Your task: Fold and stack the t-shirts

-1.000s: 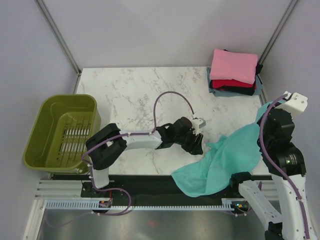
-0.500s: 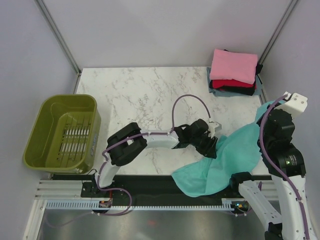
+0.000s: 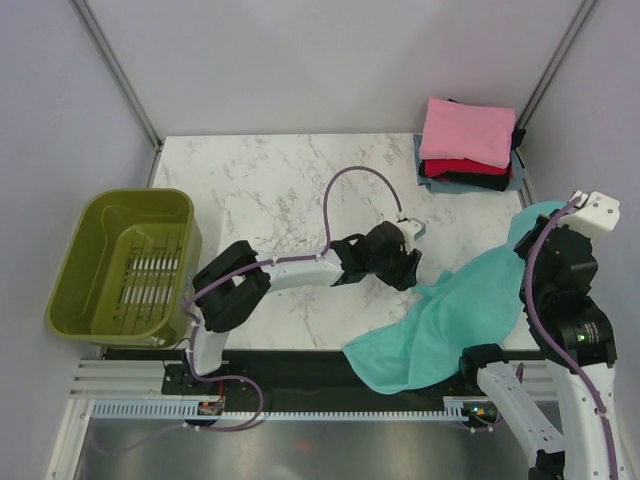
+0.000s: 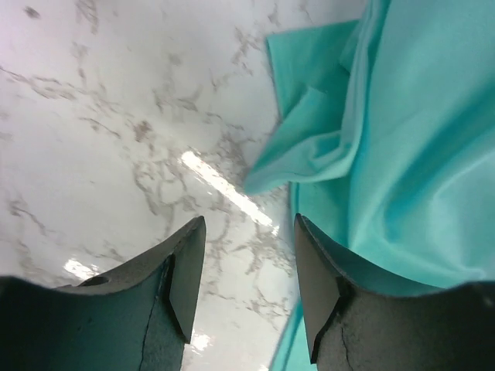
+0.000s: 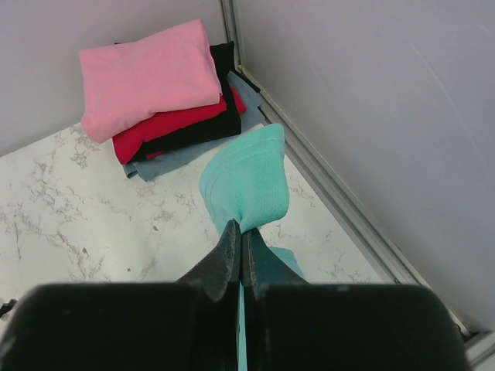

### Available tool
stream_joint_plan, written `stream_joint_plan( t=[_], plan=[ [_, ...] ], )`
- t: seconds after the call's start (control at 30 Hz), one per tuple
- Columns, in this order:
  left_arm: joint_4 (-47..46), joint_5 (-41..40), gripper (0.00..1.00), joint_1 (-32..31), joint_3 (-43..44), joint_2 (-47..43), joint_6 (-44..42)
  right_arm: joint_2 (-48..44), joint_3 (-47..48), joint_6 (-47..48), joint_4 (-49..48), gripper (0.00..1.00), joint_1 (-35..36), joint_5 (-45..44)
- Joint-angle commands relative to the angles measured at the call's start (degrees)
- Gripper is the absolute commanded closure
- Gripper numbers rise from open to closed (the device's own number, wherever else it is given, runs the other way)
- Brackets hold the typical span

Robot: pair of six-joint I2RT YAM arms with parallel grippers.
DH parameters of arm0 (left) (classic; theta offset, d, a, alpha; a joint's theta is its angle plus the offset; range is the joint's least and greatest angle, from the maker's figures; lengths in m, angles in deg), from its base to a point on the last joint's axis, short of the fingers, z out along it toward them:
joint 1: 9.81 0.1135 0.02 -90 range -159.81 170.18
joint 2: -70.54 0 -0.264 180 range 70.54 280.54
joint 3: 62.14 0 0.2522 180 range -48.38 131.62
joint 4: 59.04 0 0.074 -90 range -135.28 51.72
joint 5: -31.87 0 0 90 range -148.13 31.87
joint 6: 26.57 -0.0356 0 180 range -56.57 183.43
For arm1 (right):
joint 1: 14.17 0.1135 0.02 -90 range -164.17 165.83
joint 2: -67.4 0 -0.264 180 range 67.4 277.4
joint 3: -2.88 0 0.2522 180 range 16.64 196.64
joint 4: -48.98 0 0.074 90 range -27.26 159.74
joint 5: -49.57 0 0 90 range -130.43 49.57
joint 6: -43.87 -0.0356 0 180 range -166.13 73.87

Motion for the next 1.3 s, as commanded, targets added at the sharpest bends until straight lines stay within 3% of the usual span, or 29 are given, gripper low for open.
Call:
stream_joint_plan(
  t=[0.0, 0.3, 0.73, 0.83, 0.87, 0.9, 0.93, 1.1, 1.27],
  plan=[
    [-4.58, 0.21, 0.42, 1.02, -0.54, -1.24, -7.94, -0.42, 0.99, -0.05, -0.27, 1.0, 0.17, 1.38],
    [-9.77, 13.56, 0.42, 0.94, 1.39, 6.41, -10.25, -0.15, 1.08, 1.01, 0.08, 1.0, 0.17, 0.94],
    [-13.03, 14.63, 0.44, 0.85, 4.2, 11.86, -10.42, 0.72, 0.73, 1.45, -0.09, 1.0, 0.17, 1.03],
    [-13.82, 14.72, 0.51, 0.94, 4.56, 12.39, -10.07, 0.73, 0.47, 1.45, -0.18, 1.0, 0.17, 0.94],
    [-14.17, 14.8, 0.72, 0.94, 4.56, 12.57, -9.98, 0.81, 0.29, 1.45, -0.35, 1.0, 0.17, 1.11],
    [-14.61, 15.15, 0.86, 0.94, 4.56, 12.48, -9.89, 0.81, 0.03, 1.45, -0.36, 1.0, 0.17, 1.03],
    [-14.79, 14.81, 0.98, 0.85, 4.38, 11.87, -9.54, 0.81, -0.24, 1.45, -0.44, 1.0, 0.17, 1.03],
    [-9.62, 8.77, 0.98, 3.3, 2.01, 2.49, -8.84, 0.64, 0.02, 1.01, -0.97, 1.0, 0.17, 3.12],
    [6.63, -4.05, 0.98, 9.19, -0.55, -21.28, -13.57, -2.61, 2.74, -0.83, -6.04, 1.0, 0.08, 10.68]
  ],
)
